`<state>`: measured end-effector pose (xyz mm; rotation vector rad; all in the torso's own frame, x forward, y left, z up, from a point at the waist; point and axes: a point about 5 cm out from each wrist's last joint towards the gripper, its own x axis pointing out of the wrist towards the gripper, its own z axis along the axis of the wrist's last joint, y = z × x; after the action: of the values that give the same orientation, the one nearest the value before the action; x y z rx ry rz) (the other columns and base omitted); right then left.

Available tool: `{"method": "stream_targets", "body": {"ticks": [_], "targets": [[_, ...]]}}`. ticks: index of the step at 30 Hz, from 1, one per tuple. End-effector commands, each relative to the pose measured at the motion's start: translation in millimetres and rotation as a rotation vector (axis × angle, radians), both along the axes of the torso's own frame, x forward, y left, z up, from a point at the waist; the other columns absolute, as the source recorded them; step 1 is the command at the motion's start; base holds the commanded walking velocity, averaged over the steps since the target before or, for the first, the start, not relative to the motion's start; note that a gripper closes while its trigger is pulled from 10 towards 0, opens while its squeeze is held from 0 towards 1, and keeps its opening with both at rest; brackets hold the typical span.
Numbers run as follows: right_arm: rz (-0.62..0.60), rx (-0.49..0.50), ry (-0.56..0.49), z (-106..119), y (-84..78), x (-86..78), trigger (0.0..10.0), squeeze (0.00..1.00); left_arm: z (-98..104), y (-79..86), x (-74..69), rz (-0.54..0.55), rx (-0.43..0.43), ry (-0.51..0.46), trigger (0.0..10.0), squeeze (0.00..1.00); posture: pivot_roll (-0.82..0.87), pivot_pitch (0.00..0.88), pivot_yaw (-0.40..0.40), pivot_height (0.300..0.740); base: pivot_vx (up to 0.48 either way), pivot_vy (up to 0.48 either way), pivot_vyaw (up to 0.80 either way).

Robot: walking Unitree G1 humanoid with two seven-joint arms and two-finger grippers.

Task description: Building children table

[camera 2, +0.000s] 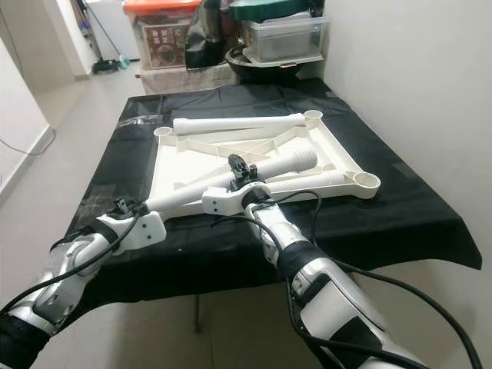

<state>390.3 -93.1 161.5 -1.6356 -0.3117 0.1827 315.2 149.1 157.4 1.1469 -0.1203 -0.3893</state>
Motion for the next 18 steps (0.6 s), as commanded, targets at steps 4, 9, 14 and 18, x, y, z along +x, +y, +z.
{"method": "stream_targets", "body": {"ticks": [4,9,14,18], "targets": [[0.013,0.052,-0.003,4.6,6.3,0.8,0.0,0.00,3.5,5.9,1.6,0.043,-0.080,0.001,10.0,1.00,-0.05,0.000,0.051,0.740,0.000,0.000,0.00],[0.015,0.060,0.003,3.6,6.9,0.6,0.0,0.00,8.8,7.0,2.1,0.040,-0.105,-0.014,10.0,1.00,-0.05,0.000,0.051,0.740,0.000,0.000,0.00],[0.015,0.060,0.009,2.1,7.3,0.5,0.0,0.00,9.5,7.2,2.1,0.046,-0.077,-0.020,10.0,1.00,-0.04,0.000,0.048,0.740,0.000,0.000,0.00],[0.005,0.070,0.022,1.0,5.7,1.4,0.0,0.00,8.4,7.4,0.9,0.043,-0.037,-0.007,10.0,0.00,-0.04,0.000,0.048,0.740,0.000,0.000,0.00]]}}
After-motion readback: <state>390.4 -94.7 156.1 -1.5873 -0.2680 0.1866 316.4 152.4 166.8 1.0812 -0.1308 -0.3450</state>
